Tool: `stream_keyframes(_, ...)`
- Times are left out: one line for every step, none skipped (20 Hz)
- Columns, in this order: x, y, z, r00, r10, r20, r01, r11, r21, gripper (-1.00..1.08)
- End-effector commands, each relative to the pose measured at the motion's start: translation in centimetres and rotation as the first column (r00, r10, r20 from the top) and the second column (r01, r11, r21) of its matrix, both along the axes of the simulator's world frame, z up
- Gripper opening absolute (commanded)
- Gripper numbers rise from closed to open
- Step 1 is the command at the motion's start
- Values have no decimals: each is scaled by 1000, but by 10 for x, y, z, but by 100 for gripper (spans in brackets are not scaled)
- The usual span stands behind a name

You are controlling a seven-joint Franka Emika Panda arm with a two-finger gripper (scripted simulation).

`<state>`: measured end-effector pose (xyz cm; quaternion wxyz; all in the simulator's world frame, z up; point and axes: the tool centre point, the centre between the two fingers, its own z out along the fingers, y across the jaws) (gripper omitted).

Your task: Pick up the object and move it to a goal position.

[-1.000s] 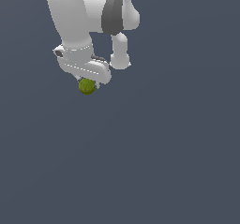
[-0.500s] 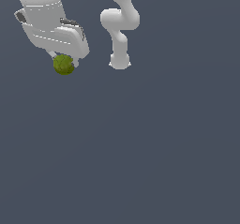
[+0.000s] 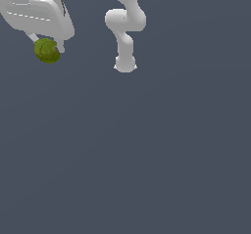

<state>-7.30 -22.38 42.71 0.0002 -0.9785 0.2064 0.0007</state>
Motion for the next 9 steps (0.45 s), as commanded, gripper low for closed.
stream_keyframes(1,-5,9,1000,1,1,-1,1000,0,-100)
stream_keyframes(1,-7,11,1000,1,1,-1,1000,0,-100)
stream_keyframes(1,-8,13,1000,1,1,-1,1000,0,-100)
stream_keyframes(1,-9,15,1000,1,1,-1,1000,0,-100)
stream_keyframes(1,-10,16,1000,1,1,-1,1000,0,-100)
stream_keyframes(2,-10,17,1000,1,1,-1,1000,0,-100)
stream_keyframes(2,-10,17,1000,1,1,-1,1000,0,-100)
stream_keyframes(2,-11,17,1000,1,1,-1,1000,0,-100)
stream_keyframes(2,-11,18,1000,1,1,-1,1000,0,-100)
